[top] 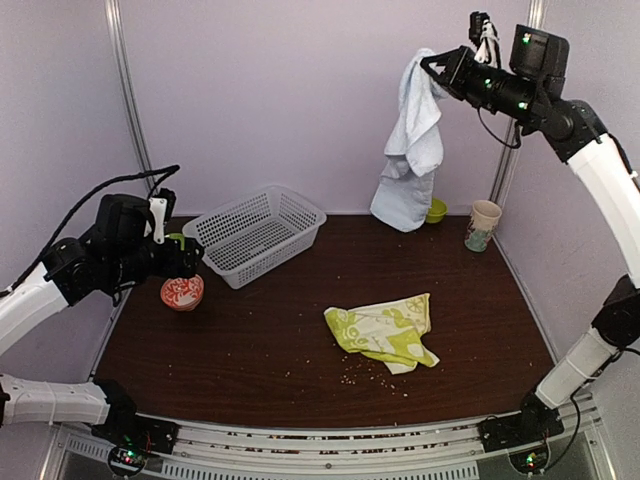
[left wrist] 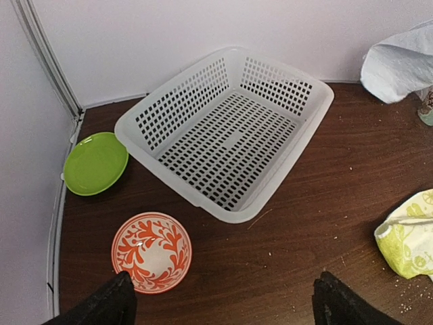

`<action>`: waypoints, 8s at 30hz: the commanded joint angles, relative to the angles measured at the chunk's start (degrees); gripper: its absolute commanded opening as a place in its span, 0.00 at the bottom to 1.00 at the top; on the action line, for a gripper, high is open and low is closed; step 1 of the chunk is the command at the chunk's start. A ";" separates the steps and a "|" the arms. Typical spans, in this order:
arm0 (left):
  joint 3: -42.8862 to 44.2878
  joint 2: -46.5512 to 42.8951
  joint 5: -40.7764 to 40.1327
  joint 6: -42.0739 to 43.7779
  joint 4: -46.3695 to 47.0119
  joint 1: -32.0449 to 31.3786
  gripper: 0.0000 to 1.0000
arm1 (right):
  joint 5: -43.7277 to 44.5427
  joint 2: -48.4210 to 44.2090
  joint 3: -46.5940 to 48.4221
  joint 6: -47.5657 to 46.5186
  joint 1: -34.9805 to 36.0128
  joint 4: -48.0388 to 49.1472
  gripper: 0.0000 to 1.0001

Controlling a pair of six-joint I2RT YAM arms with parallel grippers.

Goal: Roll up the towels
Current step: Place the towel at the center of the board, then pick up the towel from the center of the board, then place the towel at the center of the board, then adjust the towel at the center of the board.

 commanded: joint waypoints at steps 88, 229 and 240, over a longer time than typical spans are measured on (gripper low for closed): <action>-6.58 8.74 10.49 -12.55 17.40 -11.32 0.97 | 4.11 -8.03 -76.82 7.57 -3.01 15.67 0.50; 7.08 34.18 3.99 -5.50 16.73 -31.95 0.90 | 4.02 -34.40 -84.06 10.34 2.09 -4.99 0.59; 4.88 32.12 2.89 -7.27 16.95 -32.86 0.90 | 1.57 -32.94 -97.41 22.33 18.14 4.07 0.40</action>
